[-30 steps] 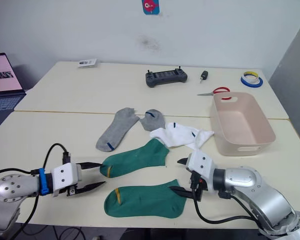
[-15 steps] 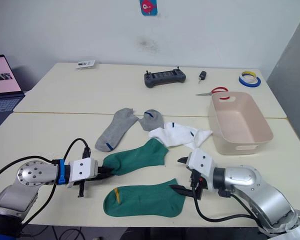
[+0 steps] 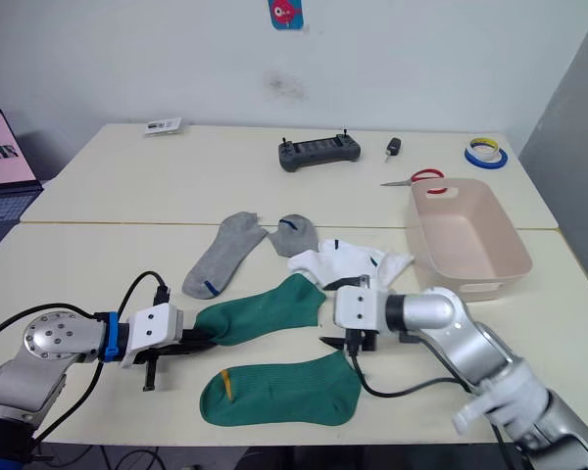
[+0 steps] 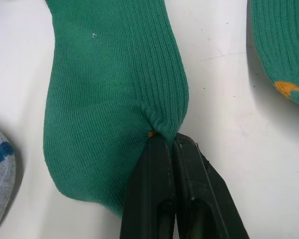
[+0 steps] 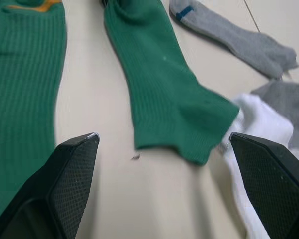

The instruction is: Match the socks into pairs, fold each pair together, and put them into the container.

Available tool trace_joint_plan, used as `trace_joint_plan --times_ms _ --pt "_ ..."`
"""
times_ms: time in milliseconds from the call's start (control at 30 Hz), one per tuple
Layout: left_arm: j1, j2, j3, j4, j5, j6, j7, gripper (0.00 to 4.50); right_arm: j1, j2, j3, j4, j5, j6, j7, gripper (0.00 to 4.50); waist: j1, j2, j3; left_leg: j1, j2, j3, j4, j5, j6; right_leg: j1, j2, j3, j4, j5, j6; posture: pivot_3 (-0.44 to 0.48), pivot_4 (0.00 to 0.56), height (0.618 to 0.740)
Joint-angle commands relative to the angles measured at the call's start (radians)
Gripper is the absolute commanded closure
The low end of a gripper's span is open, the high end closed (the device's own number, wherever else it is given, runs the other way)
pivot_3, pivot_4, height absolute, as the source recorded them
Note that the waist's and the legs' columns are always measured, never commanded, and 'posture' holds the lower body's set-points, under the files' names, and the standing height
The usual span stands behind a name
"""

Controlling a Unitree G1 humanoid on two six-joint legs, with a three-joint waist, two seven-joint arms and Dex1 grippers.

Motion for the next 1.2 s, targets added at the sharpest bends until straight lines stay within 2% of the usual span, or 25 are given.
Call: trace_joint_plan --times_ms 33,167,267,633,867,1033,1133,1200 --pt "-0.013 0.006 -0.001 0.025 0.010 -0.002 -0.001 4.48 -0.069 0.066 0.029 0.067 -0.006 -0.012 0.053 0.00 0.001 0.000 0.000 0.000 0.000 0.000 0.000 0.000 0.000 0.000 0.000 0.000 0.000 0.000 0.000 0.000 0.150 0.737" --pt "-0.025 -0.002 -0.010 0.038 0.017 -0.011 0.002 4.48 -0.111 0.101 0.060 0.154 -0.032 -0.006 0.112 0.00 0.005 0.000 0.000 -0.001 0.000 0.000 0.002 0.000 0.000 0.000 0.000 0.000 0.000 0.000 0.000 0.000 0.150 0.737" --pt "-0.029 -0.006 -0.013 0.042 0.020 -0.015 0.005 4.50 -0.123 0.106 0.080 0.219 -0.068 -0.028 0.133 0.63 0.008 0.000 0.000 -0.001 0.000 0.000 0.005 0.000 0.000 0.000 0.000 -0.001 0.001 0.000 0.000 0.000 0.150 0.737" --pt "-0.035 0.000 -0.023 0.065 0.033 -0.065 0.003 4.50 -0.158 0.134 0.083 0.349 -0.132 0.002 0.154 4.47 0.008 0.001 0.000 -0.001 -0.001 0.000 0.006 0.000 0.000 0.001 0.000 0.000 0.003 0.000 0.000 0.000 0.150 0.737" --pt "-0.031 0.031 -0.015 0.035 0.000 -0.059 -0.049 4.50 -0.141 0.123 0.039 0.279 -0.075 0.053 0.204 4.47 0.008 0.001 0.000 -0.001 0.000 0.000 0.007 0.000 0.000 0.001 -0.001 -0.001 0.003 0.000 0.000 0.000 0.150 0.737" --pt "0.032 0.126 0.046 -0.200 -0.183 0.192 -0.141 4.50 -0.069 0.029 -0.039 0.004 0.062 0.237 0.287 4.47 0.008 0.001 0.001 -0.003 0.000 -0.001 0.007 -0.001 0.001 0.000 -0.001 0.000 0.001 0.000 0.000 0.000 0.150 0.737" --pt "0.067 0.203 0.105 -0.351 -0.363 0.424 -0.188 4.50 -0.029 -0.051 -0.117 -0.192 0.222 0.464 0.334 4.47 0.008 0.001 0.002 -0.004 0.000 -0.002 0.007 -0.001 0.001 0.000 -0.001 0.000 0.001 0.000 0.000 0.000 0.150 0.737" --pt "0.080 0.248 0.130 -0.400 -0.436 0.529 -0.215 4.50 -0.013 -0.099 -0.165 -0.292 0.328 0.593 0.350 4.47 0.008 0.001 0.002 -0.003 0.000 -0.003 0.007 -0.001 0.001 0.001 -0.001 0.000 0.001 0.000 0.000 0.000 0.150 0.737"
